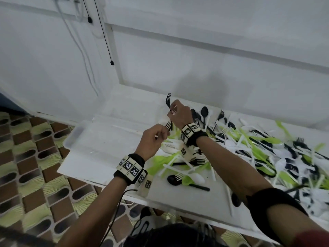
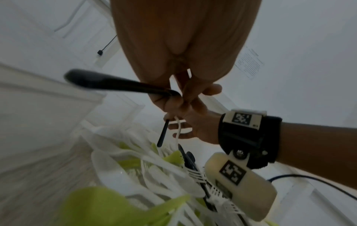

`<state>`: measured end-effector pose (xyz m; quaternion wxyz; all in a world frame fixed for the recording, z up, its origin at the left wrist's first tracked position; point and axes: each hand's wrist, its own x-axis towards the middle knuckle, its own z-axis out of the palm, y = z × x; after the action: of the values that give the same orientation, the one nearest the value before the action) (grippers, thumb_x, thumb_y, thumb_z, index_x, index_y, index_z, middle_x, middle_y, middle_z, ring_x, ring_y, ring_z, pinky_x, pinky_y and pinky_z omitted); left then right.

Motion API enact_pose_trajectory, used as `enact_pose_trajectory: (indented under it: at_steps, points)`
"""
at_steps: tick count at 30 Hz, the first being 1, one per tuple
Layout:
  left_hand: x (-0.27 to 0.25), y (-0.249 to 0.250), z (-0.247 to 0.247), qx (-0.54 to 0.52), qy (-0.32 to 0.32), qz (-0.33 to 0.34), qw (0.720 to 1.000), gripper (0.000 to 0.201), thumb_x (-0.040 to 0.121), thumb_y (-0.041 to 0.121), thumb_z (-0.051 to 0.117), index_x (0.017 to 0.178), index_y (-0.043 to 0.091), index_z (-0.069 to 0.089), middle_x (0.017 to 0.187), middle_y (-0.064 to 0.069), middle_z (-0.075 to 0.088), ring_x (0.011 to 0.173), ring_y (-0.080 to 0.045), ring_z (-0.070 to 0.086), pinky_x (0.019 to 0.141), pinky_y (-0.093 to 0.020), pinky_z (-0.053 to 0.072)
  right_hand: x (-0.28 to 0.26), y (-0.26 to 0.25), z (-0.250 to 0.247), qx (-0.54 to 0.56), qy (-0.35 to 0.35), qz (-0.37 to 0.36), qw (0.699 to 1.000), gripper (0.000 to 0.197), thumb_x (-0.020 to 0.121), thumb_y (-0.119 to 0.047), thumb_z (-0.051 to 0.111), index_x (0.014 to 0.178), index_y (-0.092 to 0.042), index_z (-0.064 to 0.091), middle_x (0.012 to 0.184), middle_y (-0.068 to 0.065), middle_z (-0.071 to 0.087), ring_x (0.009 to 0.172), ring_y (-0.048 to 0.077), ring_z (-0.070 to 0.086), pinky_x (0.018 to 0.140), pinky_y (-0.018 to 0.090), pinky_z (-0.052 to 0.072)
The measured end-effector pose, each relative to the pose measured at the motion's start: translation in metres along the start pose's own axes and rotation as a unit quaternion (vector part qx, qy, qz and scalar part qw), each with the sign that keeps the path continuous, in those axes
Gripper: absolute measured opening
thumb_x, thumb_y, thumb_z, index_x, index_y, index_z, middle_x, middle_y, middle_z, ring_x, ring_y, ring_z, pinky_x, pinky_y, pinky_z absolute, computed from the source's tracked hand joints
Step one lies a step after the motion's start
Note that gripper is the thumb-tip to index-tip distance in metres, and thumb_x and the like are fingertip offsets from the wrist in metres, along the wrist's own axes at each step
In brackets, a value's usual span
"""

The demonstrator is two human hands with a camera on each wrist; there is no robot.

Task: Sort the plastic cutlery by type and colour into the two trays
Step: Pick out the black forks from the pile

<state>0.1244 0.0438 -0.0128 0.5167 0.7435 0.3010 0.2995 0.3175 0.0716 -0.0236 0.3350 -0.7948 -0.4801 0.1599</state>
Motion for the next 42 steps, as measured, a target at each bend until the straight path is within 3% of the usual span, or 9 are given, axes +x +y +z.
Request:
enact_pose_trajectory:
  at_steps: [8, 10, 13, 19, 23, 27, 32, 37, 42]
  points:
    - [-0.008, -0.011, 0.021, 0.091, -0.086, -0.054, 0.991, 0.044, 0.076, 0.0, 0.038, 0.068, 0.029, 0.07, 0.074, 0.002, 0.073, 0.066, -0.03, 0.065, 0.066, -0.036, 0.052, -0.029, 0.009, -0.03, 0.125, 0.025, -0.053, 0.99, 0.018, 0.077, -0.007, 0.069, 0.082, -0.022, 0.061, 0.084, -0.005, 0.067, 0.069, 0.013, 0.065, 0.066, 0.027, 0.049]
    - [-0.008, -0.008, 0.029, 0.124, -0.13, -0.061, 0.982, 0.041, 0.079, 0.004, 0.041, 0.07, 0.025, 0.075, 0.066, 0.01, 0.07, 0.053, -0.012, 0.055, 0.058, -0.027, 0.044, -0.039, 0.013, -0.039, 0.145, 0.034, -0.055, 0.987, 0.024, 0.075, -0.006, 0.07, 0.082, -0.028, 0.061, 0.09, -0.005, 0.067, 0.074, 0.015, 0.068, 0.068, 0.032, 0.054]
    - [-0.008, 0.0, 0.045, 0.19, -0.164, -0.04, 0.967, 0.038, 0.084, -0.003, 0.051, 0.073, 0.02, 0.079, 0.054, 0.027, 0.056, 0.065, 0.002, 0.052, 0.068, -0.009, 0.031, -0.053, 0.022, -0.053, 0.154, 0.065, -0.067, 0.984, 0.029, 0.077, 0.0, 0.073, 0.087, -0.025, 0.063, 0.093, -0.005, 0.067, 0.074, 0.002, 0.059, 0.069, 0.016, 0.046]
    - [-0.011, -0.011, 0.082, 0.293, -0.198, 0.028, 0.935, 0.023, 0.085, 0.017, 0.061, 0.086, 0.035, 0.074, 0.097, 0.014, 0.071, 0.094, -0.018, 0.047, 0.084, -0.032, 0.042, -0.078, 0.049, -0.079, 0.138, 0.129, -0.066, 0.98, 0.013, 0.087, -0.01, 0.072, 0.097, -0.017, 0.069, 0.088, -0.007, 0.068, 0.076, 0.005, 0.06, 0.071, 0.014, 0.046]
    - [-0.014, -0.02, 0.097, 0.337, -0.214, 0.076, 0.914, 0.015, 0.084, 0.03, 0.056, 0.084, 0.032, 0.071, 0.095, 0.011, 0.07, 0.09, -0.022, 0.047, 0.082, -0.037, 0.043, -0.092, 0.063, -0.096, 0.142, 0.163, -0.048, 0.975, 0.01, 0.09, -0.014, 0.073, 0.1, -0.017, 0.072, 0.091, -0.006, 0.071, 0.086, 0.007, 0.064, 0.075, 0.007, 0.044]
    - [-0.016, -0.02, 0.108, 0.427, -0.198, 0.114, 0.875, 0.028, 0.086, 0.037, 0.048, 0.079, 0.024, 0.072, 0.08, 0.005, 0.069, 0.082, -0.026, 0.047, 0.064, -0.037, 0.042, -0.103, 0.072, -0.111, 0.131, 0.192, -0.047, 0.972, 0.01, 0.089, -0.011, 0.07, 0.095, -0.018, 0.071, 0.09, -0.009, 0.072, 0.087, 0.006, 0.067, 0.082, 0.02, 0.051]
    - [-0.014, -0.006, 0.119, 0.476, -0.217, 0.114, 0.844, 0.019, 0.088, 0.042, 0.06, 0.083, 0.024, 0.067, 0.084, 0.004, 0.068, 0.094, -0.024, 0.047, 0.067, -0.034, 0.029, -0.123, 0.081, -0.123, 0.147, 0.22, -0.022, 0.964, 0.011, 0.089, -0.006, 0.062, 0.087, -0.016, 0.066, 0.077, -0.005, 0.07, 0.07, 0.017, 0.068, 0.063, 0.033, 0.057]
    - [-0.019, 0.005, 0.129, 0.457, -0.22, 0.073, 0.859, 0.007, 0.084, 0.028, 0.059, 0.088, 0.027, 0.065, 0.087, 0.004, 0.071, 0.096, -0.023, 0.047, 0.068, -0.033, 0.025, -0.142, 0.102, -0.124, 0.138, 0.205, -0.015, 0.969, 0.026, 0.09, 0.007, 0.051, 0.085, -0.013, 0.066, 0.091, -0.003, 0.068, 0.066, 0.01, 0.069, 0.057, 0.03, 0.056]
    - [-0.014, 0.004, 0.127, 0.343, -0.173, 0.103, 0.918, 0.011, 0.088, 0.012, 0.064, 0.093, 0.022, 0.063, 0.091, 0.007, 0.069, 0.094, -0.02, 0.045, 0.064, -0.032, 0.03, -0.151, 0.124, -0.123, 0.079, 0.191, 0.05, 0.977, 0.034, 0.088, 0.006, 0.049, 0.083, -0.015, 0.076, 0.098, 0.002, 0.065, 0.078, 0.007, 0.062, 0.076, 0.021, 0.047]
